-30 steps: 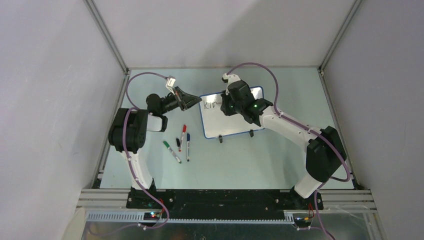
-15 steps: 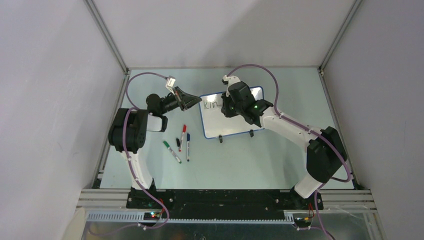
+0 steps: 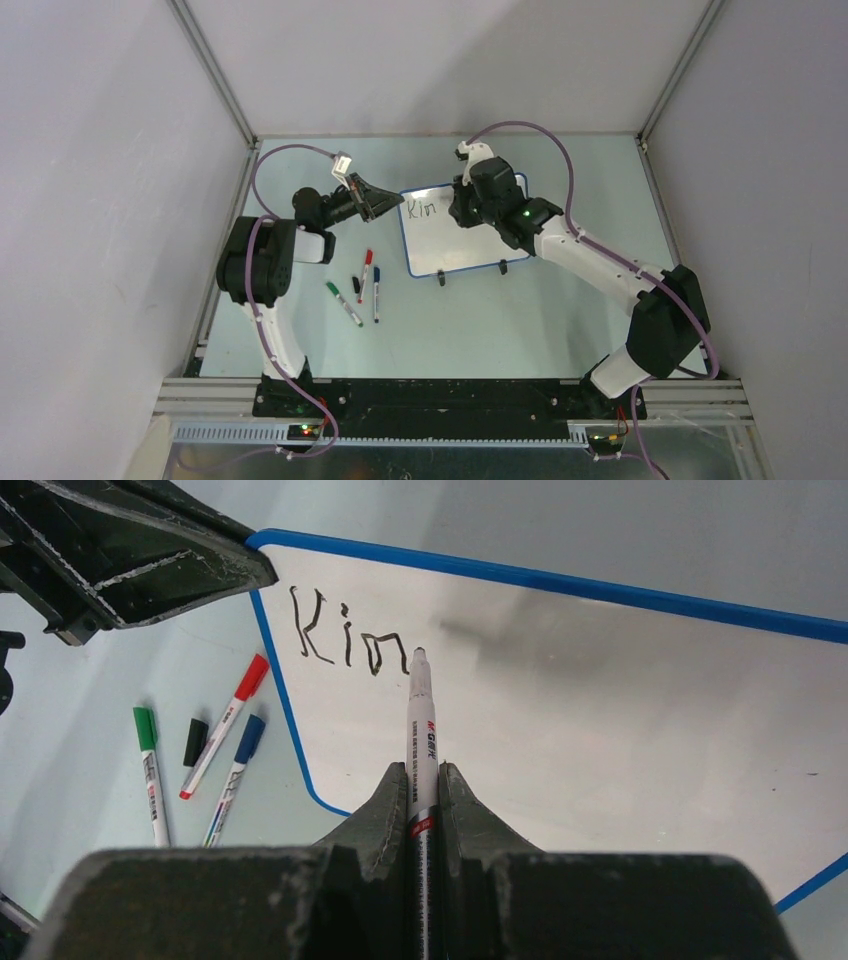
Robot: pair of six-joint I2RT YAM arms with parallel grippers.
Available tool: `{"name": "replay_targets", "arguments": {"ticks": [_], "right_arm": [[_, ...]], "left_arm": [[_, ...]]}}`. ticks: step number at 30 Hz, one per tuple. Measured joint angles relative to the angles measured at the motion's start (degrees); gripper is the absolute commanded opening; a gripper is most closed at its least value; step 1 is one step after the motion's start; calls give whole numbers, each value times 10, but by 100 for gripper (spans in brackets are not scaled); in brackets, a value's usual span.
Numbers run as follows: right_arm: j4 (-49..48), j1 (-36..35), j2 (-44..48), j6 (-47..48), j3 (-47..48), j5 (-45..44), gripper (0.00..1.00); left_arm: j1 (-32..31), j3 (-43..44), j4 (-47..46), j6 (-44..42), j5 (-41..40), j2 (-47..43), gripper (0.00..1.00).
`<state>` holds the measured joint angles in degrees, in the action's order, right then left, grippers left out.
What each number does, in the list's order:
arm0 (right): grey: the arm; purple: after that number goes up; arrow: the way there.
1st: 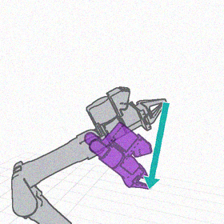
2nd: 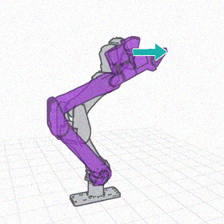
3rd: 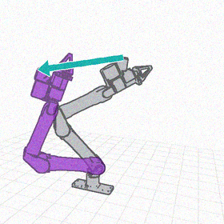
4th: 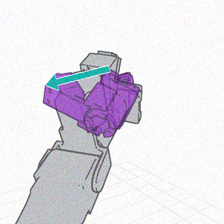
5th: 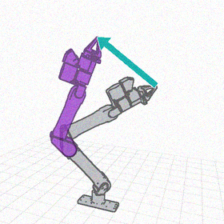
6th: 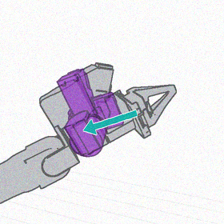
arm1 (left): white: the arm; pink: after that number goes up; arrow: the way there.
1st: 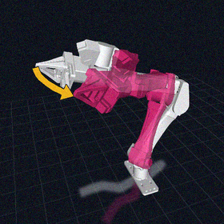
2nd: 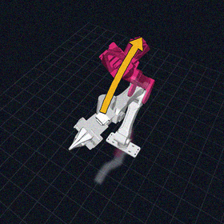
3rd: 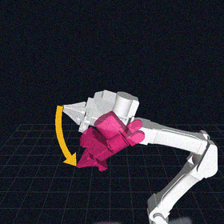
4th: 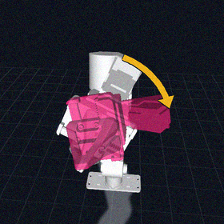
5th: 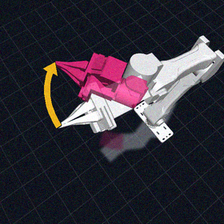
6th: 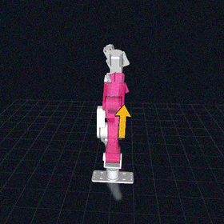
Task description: Write a sentence on the whiteboard
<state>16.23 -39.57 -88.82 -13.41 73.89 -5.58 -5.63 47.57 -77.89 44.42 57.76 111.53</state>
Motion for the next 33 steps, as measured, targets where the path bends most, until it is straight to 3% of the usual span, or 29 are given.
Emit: {"name": "replay_targets", "arguments": {"ticks": [8,17,28,33], "right_arm": [[-12,2,0,5,-3,-14,0],[-53,0,43,14,-84,-43,0],[-111,-1,88,14,-140,-61,0],[-122,-1,92,14,-151,-64,0]], "left_arm": [[0,-9,28,-24,-9,-16,0],[-6,-13,102,-80,-28,-48,0],[-16,-13,254,-172,-69,-111,0],[-24,-13,317,-212,-107,-136,6]]}}
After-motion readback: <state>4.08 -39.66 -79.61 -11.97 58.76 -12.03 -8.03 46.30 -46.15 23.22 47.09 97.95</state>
